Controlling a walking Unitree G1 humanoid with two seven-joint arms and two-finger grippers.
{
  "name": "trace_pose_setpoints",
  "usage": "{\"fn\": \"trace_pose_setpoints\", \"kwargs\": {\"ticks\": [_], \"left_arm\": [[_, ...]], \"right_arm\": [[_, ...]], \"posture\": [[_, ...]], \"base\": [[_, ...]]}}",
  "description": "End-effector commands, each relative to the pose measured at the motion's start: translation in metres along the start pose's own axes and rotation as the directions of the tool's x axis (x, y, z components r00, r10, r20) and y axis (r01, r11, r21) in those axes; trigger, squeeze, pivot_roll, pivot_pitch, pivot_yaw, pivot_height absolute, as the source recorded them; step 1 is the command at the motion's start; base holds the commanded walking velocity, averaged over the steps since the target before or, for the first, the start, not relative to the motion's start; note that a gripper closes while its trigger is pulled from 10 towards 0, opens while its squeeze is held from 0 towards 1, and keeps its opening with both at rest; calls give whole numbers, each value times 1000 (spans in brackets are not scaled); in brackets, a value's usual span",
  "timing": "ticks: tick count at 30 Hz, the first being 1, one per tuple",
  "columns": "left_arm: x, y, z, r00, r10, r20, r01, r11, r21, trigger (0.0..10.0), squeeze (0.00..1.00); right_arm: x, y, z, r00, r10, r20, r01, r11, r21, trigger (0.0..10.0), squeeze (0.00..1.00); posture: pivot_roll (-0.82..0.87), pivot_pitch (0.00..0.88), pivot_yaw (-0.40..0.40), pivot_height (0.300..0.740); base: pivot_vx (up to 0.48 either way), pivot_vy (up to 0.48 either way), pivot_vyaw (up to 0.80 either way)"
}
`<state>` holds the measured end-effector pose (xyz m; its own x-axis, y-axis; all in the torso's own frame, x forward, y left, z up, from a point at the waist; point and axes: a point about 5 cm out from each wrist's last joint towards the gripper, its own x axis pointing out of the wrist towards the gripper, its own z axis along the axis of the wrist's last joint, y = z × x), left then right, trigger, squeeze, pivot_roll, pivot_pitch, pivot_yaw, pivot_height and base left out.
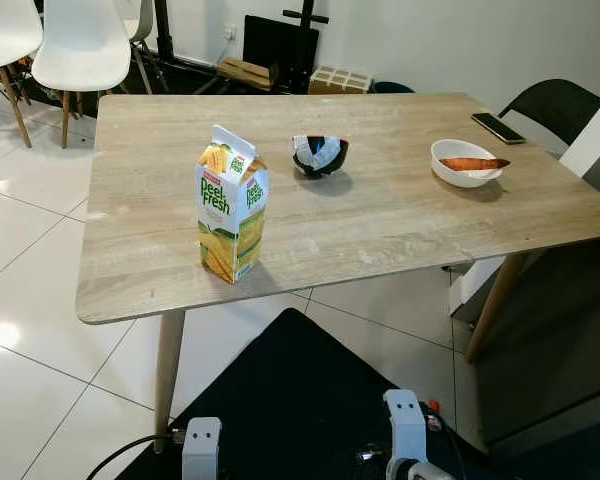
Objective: Restocking fridge
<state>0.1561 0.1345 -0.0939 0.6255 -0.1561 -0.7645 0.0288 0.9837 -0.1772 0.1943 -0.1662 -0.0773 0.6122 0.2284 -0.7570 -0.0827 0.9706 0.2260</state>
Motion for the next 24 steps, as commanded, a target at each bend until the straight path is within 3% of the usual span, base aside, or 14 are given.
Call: {"fn": "trace_pose_setpoints", "kwargs": {"ticks": [1, 7, 24], "left_arm": [[-3, 0, -14, 998, -3, -61, 3, 1000, 5, 10000, 0], [-3, -1, -13, 998, -8, -63, 8, 1000, 6, 10000, 0], [-3, 2, -11, 998, -28, -57, 27, 999, -19, 10000, 0]], "right_arm": [[-1, -4, -3, 1000, -22, -15, 23, 999, 41, 10000, 0], [-2, -7, -3, 999, -28, -29, 28, 999, -22, 10000, 0], [-1, -4, 2, 1000, -13, -9, 13, 1000, 1, 10000, 0]], "posture": [[67, 34, -122, 740], [64, 26, -123, 740], [71, 11, -124, 740]], "base": [[0, 0, 0], [0, 0, 0], [0, 0, 0]]}}
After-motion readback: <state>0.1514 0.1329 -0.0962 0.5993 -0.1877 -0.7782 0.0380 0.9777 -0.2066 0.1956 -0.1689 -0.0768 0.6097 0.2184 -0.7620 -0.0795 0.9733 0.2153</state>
